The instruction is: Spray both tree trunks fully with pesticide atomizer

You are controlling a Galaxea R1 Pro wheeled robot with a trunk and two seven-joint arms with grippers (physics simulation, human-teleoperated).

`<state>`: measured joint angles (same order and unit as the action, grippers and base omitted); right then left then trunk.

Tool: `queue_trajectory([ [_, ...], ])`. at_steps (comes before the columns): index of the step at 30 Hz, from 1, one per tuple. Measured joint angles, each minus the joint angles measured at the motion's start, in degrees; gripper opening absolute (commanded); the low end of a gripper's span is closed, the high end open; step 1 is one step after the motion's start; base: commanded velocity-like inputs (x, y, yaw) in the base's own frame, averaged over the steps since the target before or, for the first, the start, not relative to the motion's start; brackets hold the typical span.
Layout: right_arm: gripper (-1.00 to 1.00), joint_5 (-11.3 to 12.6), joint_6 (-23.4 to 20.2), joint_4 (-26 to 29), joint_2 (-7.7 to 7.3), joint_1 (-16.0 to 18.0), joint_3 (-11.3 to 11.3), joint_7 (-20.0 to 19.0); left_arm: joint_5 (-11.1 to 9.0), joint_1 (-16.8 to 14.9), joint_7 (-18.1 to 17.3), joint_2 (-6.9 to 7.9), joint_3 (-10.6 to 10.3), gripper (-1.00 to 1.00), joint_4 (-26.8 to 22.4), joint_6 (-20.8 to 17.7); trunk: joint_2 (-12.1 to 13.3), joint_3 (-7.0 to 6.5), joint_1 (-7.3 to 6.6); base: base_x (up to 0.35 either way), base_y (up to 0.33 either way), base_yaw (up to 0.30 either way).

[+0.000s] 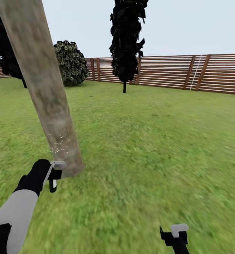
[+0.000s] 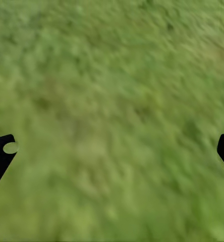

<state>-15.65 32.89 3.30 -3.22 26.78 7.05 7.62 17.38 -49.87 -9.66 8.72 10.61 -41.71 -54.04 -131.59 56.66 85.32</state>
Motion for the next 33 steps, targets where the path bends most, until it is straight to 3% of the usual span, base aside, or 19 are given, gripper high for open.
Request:
queue_trajectory([
  [10, 1.00, 0.0, 0.0, 0.0, -0.04, 0.0, 0.0, 0.0, -1.8, 0.0, 0.0, 0.03, 0.0, -1.00, 0.0, -0.1, 0.0, 0.00, -0.02, 0.114, -0.265, 0.172],
  [26, 1.00, 0.0, 0.0, 0.0, -0.04, 0.0, 0.0, 0.1, -1.8, 0.0, 0.0, 0.01, 0.0, -1.00, 0.0, -0.1, 0.0, 0.00, 0.00, 0.101, -0.256, 0.001],
  [33, 1.00, 0.0, 0.0, -0.1, 0.24, 0.0, 0.0, 0.2, -1.8, 0.0, 0.0, 0.11, -0.2, -1.00, -0.1, -0.1, 0.0, 0.00, -0.02, 0.121, -0.273, 0.219],
])
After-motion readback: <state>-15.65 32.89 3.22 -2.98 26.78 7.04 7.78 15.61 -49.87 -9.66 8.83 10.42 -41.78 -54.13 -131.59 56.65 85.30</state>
